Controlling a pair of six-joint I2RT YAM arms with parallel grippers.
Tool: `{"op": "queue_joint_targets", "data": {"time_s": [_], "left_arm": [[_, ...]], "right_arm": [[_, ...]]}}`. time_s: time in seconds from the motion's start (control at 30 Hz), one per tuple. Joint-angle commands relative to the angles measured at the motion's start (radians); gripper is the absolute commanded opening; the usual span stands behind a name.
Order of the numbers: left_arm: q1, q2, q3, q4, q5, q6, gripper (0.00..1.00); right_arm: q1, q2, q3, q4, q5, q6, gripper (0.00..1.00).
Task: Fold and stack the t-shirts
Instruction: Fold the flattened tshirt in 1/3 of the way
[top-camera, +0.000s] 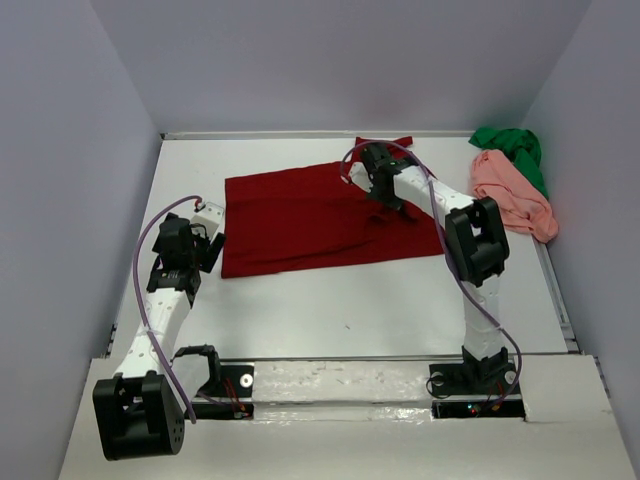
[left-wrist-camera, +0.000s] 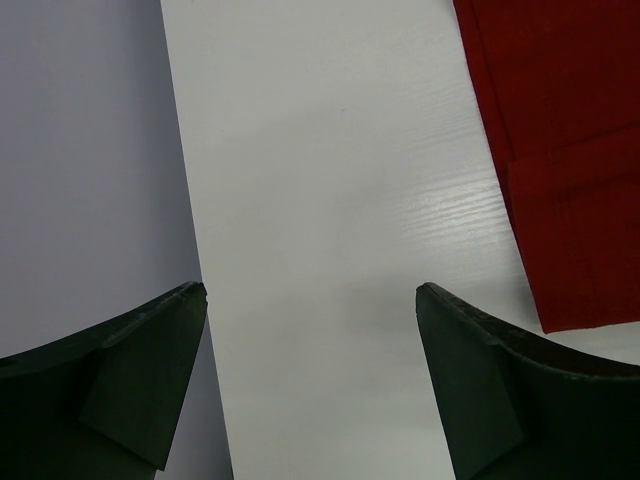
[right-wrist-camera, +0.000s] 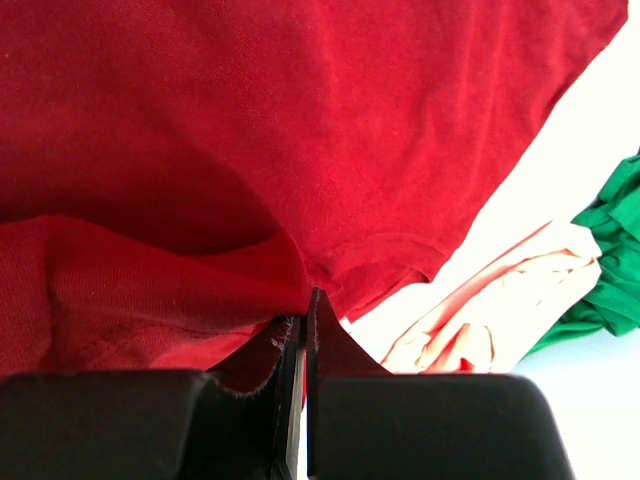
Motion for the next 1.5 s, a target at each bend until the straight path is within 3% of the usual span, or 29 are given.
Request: {"op": "queue_joint_targets", "data": {"time_s": [0.0,0.53,0.6,0.67,0.73,0.87,1.13,1.2,1.27,1.3,1.4,1.47], "left_arm": [[0.006,-0.006,0.017,0.014,0.017,0.007,0.99],[0.006,-0.003,0.021,-0.003,0.022,0.007,0.99],[0.006,-0.002,0.021,-0.003,0.023,0.009,0.99],[0.006,0.0,0.023,-0.005,0.022,0.007,0.99],[0.006,0.001,0.023,-0.002,0.022,0.005,0.99],[0.006,0.001,0.018,-0.005,0.025,0.007,0.99],[0.006,-0.011,0.021,-0.009,0.029,0.005,0.99],[0.006,-0.015,0.023,-0.011,0.031,0.004,0.99],[0.006,-0.023,0.023,-0.014,0.035,0.005,0.99],[0.006,-0.028,0.023,-0.014,0.038,0.005,0.99],[0.006,-0.04,0.023,-0.015,0.048,0.004,0.99],[0.006,-0.043,0.02,-0.009,0.054,0.004,0.99]], "right_arm": [[-0.013,0.023,0.056,0.029,0.028,-0.04,0.0],[-0.022,0.118,0.176,0.036,0.042,-0.057,0.0],[-0.022,0.131,0.19,0.036,0.05,-0.057,0.16],[-0.022,0.148,0.207,0.039,0.064,-0.058,0.43],[-0.022,0.158,0.22,0.042,0.071,-0.06,0.47],[-0.022,0.174,0.262,0.054,0.084,-0.065,0.75],[-0.022,0.171,0.332,0.077,0.116,-0.063,0.83],[-0.022,0.148,0.325,0.083,0.111,-0.049,0.8],[-0.022,0.097,0.276,0.082,0.111,-0.045,0.68],[-0.022,0.079,0.256,0.076,0.111,-0.028,0.42],[-0.022,-0.019,0.142,0.03,0.069,0.036,0.0],[-0.022,-0.061,0.072,-0.049,-0.019,0.076,0.0]]}}
